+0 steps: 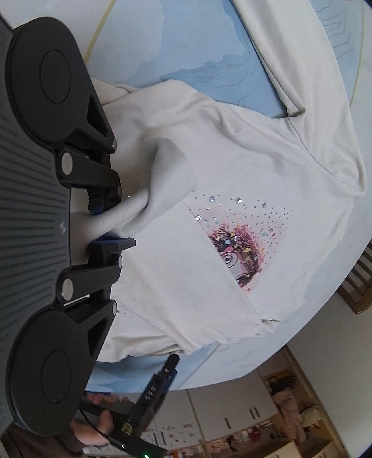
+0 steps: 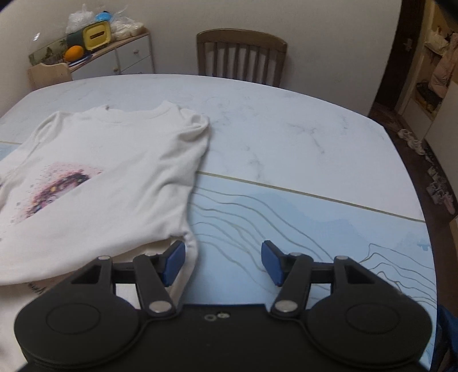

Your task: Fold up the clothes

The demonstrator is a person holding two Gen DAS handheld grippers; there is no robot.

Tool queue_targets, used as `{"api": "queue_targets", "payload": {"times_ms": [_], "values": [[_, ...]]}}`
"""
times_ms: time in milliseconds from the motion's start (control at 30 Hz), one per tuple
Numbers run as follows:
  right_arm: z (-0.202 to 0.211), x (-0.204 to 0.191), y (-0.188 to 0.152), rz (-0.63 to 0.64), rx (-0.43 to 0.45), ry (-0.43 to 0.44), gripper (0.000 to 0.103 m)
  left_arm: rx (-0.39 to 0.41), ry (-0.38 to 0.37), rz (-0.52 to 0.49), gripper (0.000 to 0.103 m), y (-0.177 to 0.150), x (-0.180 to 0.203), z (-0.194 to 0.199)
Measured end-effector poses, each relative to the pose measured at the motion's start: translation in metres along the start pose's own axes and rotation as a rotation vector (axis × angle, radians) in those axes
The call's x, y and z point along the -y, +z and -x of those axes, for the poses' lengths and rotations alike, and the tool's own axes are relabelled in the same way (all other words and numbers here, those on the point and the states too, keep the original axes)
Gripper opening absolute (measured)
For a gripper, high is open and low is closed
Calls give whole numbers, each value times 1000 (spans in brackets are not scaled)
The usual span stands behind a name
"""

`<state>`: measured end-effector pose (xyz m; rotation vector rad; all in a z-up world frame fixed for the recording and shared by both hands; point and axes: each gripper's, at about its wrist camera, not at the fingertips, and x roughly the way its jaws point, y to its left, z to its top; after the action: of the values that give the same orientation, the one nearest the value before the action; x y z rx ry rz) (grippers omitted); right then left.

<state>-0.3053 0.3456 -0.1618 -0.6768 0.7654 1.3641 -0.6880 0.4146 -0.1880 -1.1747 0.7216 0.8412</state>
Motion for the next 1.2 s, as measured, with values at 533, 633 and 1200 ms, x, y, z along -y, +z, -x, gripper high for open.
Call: {"api": "queue_targets", "payload": {"times_ms": [533,633,1200], "values": [[-4,-113,-19,409,-38,236,103,101,77,64,60,-42,-25,62],[-2,-111,-17,374,-58,228,103,128,93,96,60,-44,-38,71],[34,-229,-19,531,-122,497,103,131,56,44,61,-10,-74,74]]}}
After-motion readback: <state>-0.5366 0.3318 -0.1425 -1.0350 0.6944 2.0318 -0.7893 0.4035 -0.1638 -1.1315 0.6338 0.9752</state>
